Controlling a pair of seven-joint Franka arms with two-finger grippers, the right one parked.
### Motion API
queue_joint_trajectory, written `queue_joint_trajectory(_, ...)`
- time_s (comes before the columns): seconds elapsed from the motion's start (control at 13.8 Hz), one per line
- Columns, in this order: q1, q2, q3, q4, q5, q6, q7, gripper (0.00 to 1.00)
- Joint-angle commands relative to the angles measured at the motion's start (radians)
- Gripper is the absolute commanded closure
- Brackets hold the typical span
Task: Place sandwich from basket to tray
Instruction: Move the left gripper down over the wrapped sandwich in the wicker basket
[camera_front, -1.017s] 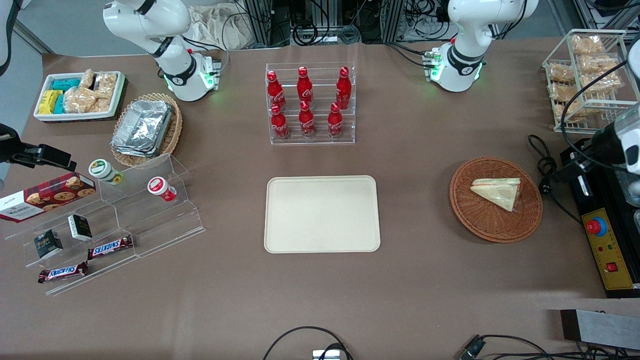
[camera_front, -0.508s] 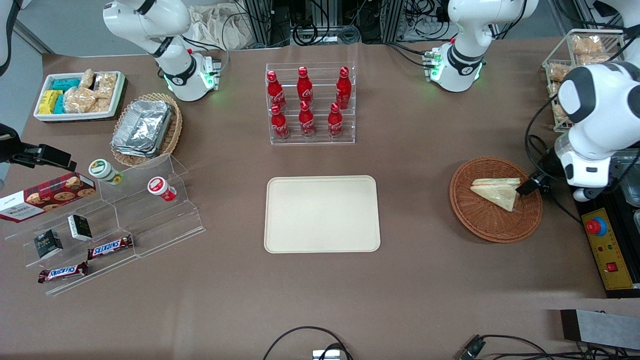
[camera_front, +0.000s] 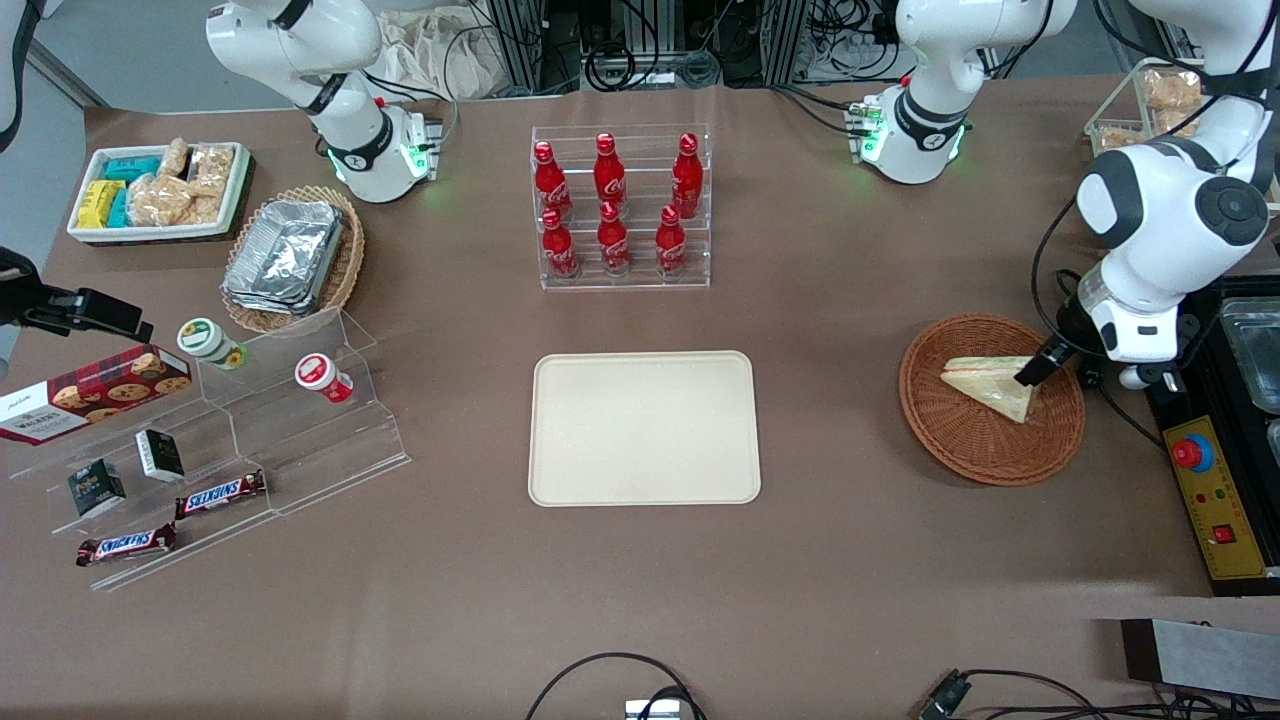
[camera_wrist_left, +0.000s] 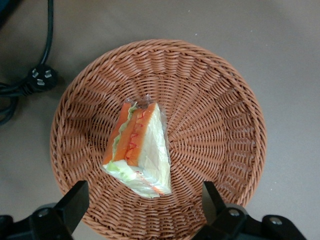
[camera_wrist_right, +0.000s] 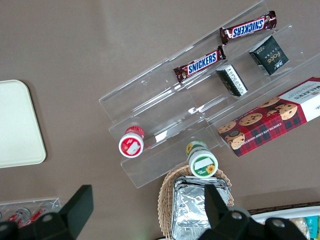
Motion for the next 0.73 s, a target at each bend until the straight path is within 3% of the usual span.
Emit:
queue_joint_trajectory(0.0, 0.001, 0.014, 0.016, -0.051, -0.021, 0.1, -0.011, 0.0)
queue_joint_trajectory(0.65, -0.001, 0.132, 0.021, -0.073, -0.045, 0.275, -0.058, 0.0)
